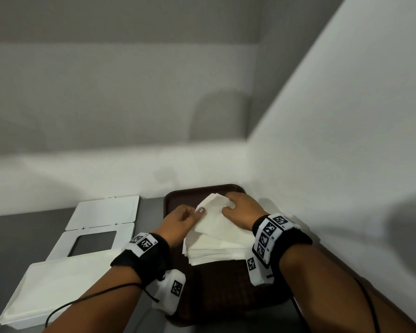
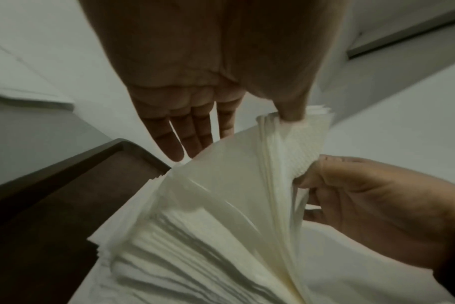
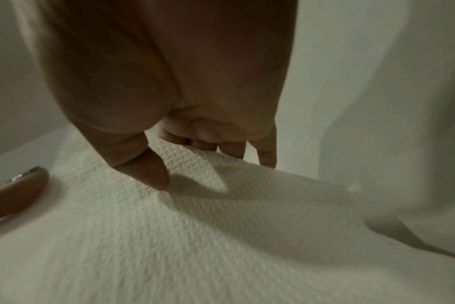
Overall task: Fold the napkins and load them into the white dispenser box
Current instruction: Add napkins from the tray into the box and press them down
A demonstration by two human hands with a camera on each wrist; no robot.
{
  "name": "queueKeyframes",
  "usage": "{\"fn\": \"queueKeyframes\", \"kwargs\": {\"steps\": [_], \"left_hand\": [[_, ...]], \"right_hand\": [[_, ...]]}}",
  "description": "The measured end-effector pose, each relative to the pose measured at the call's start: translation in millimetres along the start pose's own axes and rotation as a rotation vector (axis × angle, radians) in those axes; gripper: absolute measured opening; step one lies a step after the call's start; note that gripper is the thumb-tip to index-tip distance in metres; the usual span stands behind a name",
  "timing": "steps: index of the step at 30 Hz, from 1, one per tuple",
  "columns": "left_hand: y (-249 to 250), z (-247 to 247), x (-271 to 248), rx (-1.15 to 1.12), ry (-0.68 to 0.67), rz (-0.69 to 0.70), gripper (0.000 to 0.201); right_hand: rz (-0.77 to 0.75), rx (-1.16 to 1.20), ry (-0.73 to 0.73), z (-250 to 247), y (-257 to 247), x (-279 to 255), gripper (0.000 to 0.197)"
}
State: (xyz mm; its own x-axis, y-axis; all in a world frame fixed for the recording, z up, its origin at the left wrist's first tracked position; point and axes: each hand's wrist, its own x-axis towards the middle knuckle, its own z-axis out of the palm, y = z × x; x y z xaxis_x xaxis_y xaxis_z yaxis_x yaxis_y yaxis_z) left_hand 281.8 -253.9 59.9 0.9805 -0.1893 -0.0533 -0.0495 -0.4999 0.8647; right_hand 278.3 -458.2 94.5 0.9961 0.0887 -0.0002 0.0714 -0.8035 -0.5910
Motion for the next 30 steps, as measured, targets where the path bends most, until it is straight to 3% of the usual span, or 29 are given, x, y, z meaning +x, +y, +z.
{"fn": "queueKeyframes", "kwargs": {"steps": [3, 6, 11, 13, 16, 19, 23, 26, 28, 30], "left_hand": [[1, -2, -4, -0.202, 0.082, -0.189, 0.057], [3, 1, -11, -0.446, -0.038, -0.326, 0.071], [9, 9, -10, -0.593, -0.145, -0.270, 0.067], [15, 9, -11, -0.467, -0.140, -0.180, 0.062], [20, 9, -14, -0.099, -0.090, -0.005, 0.038], [22, 10, -16, 0.086, -0.045, 0.097, 0.033], [28, 6, -18, 0.164, -0.009, 0.177, 0.032], [29, -5, -23, 0.191, -0.007, 0.219, 0.034], [30, -16, -27, 0.213, 0.001, 0.243, 0.037], [29, -31, -33, 0.199, 0.010, 0.267, 0.038]], "right_hand": [[0.025, 0.070, 0.017, -3, 1, -1, 0.022], [0.037, 0.092, -0.001, -3, 0, -2, 0.021], [0.046, 0.106, -0.014, 0, -4, -6, 0.022], [0.046, 0.115, -0.014, 3, -4, -6, 0.019], [0.042, 0.098, -0.026, 6, -5, -7, 0.018], [0.029, 0.051, -0.037, 8, -8, -8, 0.020], [0.009, 0.038, 0.008, 8, -14, -9, 0.017], [-0.013, 0.144, 0.049, 4, -23, -13, 0.042], [-0.011, 0.176, -0.019, 0, -32, -16, 0.048], [-0.005, 0.121, -0.105, 0, -42, -16, 0.035]]}}
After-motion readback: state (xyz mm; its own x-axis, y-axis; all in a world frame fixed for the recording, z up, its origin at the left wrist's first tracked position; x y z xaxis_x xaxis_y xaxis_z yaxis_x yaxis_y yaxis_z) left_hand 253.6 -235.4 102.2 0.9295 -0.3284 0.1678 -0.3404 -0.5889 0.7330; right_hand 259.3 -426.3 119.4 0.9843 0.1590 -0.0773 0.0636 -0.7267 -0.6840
